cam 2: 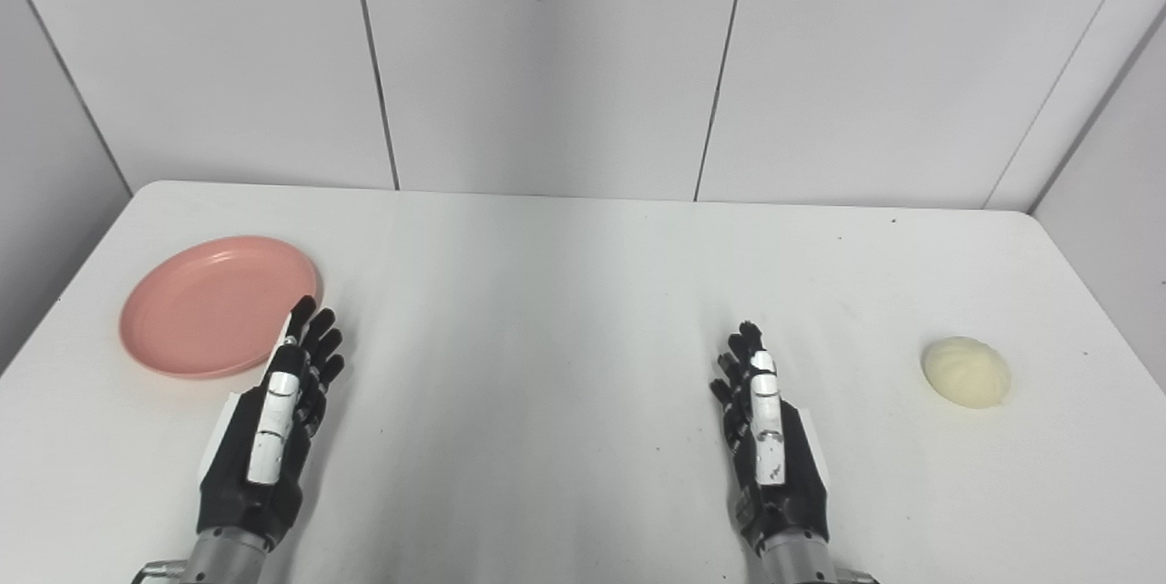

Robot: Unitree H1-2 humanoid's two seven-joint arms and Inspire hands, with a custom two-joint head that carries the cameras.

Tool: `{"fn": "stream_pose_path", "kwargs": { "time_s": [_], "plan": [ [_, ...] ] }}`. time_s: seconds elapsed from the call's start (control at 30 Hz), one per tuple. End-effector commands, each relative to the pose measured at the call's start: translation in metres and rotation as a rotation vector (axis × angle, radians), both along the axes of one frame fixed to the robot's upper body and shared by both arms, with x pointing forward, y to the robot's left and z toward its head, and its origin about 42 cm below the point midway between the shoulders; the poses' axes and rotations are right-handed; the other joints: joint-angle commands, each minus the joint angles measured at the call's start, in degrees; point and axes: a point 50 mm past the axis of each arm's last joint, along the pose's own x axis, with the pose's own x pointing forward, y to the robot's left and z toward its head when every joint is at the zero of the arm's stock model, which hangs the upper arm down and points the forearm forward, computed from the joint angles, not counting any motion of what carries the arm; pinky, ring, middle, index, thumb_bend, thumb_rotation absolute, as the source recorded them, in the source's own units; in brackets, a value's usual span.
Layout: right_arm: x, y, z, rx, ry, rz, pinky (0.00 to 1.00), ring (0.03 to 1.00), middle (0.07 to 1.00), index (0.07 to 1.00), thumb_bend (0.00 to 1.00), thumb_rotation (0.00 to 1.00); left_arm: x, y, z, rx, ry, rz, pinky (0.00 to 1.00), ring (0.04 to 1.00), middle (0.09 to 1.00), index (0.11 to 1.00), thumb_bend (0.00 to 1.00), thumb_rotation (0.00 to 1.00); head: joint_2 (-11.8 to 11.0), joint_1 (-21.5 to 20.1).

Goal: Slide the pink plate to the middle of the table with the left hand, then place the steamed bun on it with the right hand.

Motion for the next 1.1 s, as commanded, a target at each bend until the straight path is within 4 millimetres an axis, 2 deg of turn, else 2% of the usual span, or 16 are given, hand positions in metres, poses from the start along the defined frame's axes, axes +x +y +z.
{"fn": "stream_pose_path", "kwargs": {
  "time_s": [0.0,0.23,0.37,0.4,0.5,0.63,0.8,1.0,1.07],
  "plan": [
    [0.004,0.003,0.014,-0.004,-0.075,0.006,0.97,0.987,1.000,0.999,0.73,1.00,0.004,0.001,0.015,0.001,-0.074,-0.008,1.00,0.999,0.999,1.000,0.76,0.90,0.0,0.2],
    [0.005,-0.001,0.010,-0.002,-0.074,0.009,0.97,0.989,1.000,0.999,0.73,1.00,0.006,-0.004,0.011,0.009,-0.084,-0.005,1.00,0.996,1.000,1.000,0.73,0.92,-1.4,2.7],
    [0.006,-0.011,0.003,-0.004,-0.070,0.006,0.99,0.998,1.000,1.000,0.72,1.00,0.006,-0.015,0.006,0.018,-0.071,-0.014,1.00,0.998,1.000,1.000,0.69,0.94,-4.3,7.6],
    [0.006,-0.013,0.001,-0.007,-0.069,0.005,1.00,0.999,1.000,1.000,0.73,1.00,0.006,-0.018,0.005,0.018,-0.067,-0.019,1.00,1.000,1.000,1.000,0.68,0.93,-4.3,7.6],
    [0.008,-0.021,-0.004,-0.008,-0.068,0.008,1.00,0.998,1.000,1.000,0.74,1.00,0.007,-0.026,0.000,0.016,-0.062,-0.021,1.00,1.000,1.000,1.000,0.69,0.91,-6.4,9.7],
    [0.009,-0.028,-0.010,-0.009,-0.063,0.008,1.00,0.996,1.000,0.999,0.73,1.00,0.008,-0.035,-0.004,0.016,-0.060,-0.018,1.00,1.000,1.000,1.000,0.69,0.88,-8.5,11.2],
    [0.010,-0.033,-0.016,-0.010,-0.064,0.012,1.00,0.999,1.000,1.000,0.74,1.00,0.011,-0.041,-0.011,0.037,-0.073,-0.020,1.00,1.000,1.000,1.000,0.64,0.93,-10.6,12.2],
    [0.012,-0.035,-0.022,-0.004,-0.057,0.010,1.00,1.000,1.000,1.000,0.75,1.00,0.013,-0.043,-0.016,0.058,-0.085,-0.016,1.00,1.000,1.000,1.000,0.61,0.95,-12.2,13.2],
    [0.012,-0.034,-0.023,-0.003,-0.055,0.010,1.00,1.000,1.000,1.000,0.75,1.00,0.013,-0.042,-0.019,0.070,-0.092,-0.017,1.00,0.998,1.000,1.000,0.63,0.96,-12.4,13.0]
  ]
}}
